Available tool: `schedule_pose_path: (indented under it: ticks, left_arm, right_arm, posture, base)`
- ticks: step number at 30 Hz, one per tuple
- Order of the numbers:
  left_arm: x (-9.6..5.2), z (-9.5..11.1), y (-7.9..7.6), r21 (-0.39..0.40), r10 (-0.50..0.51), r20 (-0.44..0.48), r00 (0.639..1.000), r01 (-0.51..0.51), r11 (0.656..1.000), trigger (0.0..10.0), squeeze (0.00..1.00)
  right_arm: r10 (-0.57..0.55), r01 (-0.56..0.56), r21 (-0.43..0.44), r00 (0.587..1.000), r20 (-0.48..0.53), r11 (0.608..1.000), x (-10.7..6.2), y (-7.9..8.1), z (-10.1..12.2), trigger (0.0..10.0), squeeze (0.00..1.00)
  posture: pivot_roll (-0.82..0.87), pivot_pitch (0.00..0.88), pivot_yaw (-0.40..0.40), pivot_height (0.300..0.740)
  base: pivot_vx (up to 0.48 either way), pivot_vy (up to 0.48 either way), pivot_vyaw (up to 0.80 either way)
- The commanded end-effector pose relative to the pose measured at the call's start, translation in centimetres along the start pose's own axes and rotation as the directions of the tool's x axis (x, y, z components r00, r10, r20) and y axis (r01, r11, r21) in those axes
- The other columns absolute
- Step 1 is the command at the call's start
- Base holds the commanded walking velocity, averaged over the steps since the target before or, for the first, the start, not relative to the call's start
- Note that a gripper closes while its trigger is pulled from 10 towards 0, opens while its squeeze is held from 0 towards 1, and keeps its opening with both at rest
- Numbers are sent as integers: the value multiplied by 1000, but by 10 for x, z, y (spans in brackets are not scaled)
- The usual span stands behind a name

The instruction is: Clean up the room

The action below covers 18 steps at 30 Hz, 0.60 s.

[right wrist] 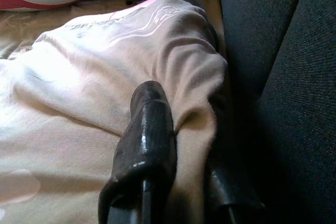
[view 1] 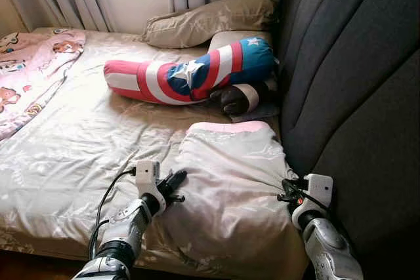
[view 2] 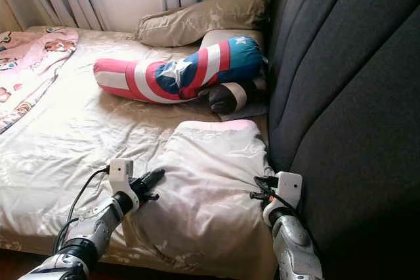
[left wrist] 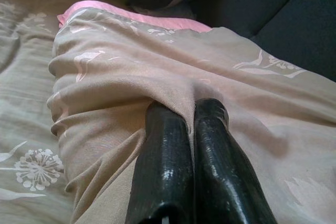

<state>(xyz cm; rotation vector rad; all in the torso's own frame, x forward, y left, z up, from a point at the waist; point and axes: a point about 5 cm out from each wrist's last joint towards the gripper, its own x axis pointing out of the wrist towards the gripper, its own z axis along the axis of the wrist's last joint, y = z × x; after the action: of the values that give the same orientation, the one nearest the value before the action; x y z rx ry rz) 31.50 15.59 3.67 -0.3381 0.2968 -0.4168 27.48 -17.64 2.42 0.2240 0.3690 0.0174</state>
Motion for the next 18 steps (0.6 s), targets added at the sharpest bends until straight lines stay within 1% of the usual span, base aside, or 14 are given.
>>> schedule_pose_path:
  ticks: [1,8,9,10,11,18]
  left_arm:
    - [14,16,-16,64,-77,36,996,74,995,10000,0]
    - [11,17,-12,75,-63,35,997,61,995,10000,0]
    - [11,17,-10,76,-59,36,998,56,996,10000,722]
    - [10,17,-10,76,-57,36,998,55,996,10000,722]
    - [10,17,-10,76,-56,36,998,53,996,10000,1000]
    - [8,16,-7,82,-39,34,999,36,996,10000,1000]
  right_arm:
    - [-5,8,-36,995,100,999,4,-7,27,10000,0]
    - [-1,4,-37,995,97,999,5,-6,26,10000,0]
    - [0,4,-37,995,96,999,5,-6,26,10000,0]
    - [0,4,-37,995,96,999,5,-6,26,10000,0]
    - [0,4,-37,995,96,999,5,-6,26,10000,0]
    - [-1,5,-39,996,93,999,6,-5,26,10000,0]
  posture:
    - [8,0,-46,740]
    - [10,0,-47,740]
    - [11,0,-48,740]
    - [11,0,-48,740]
    - [11,0,-48,740]
    - [13,0,-50,740]
  base:
    - [0,0,0]
    - [0,0,0]
    - [0,0,0]
    - [0,0,0]
    - [0,0,0]
    - [0,0,0]
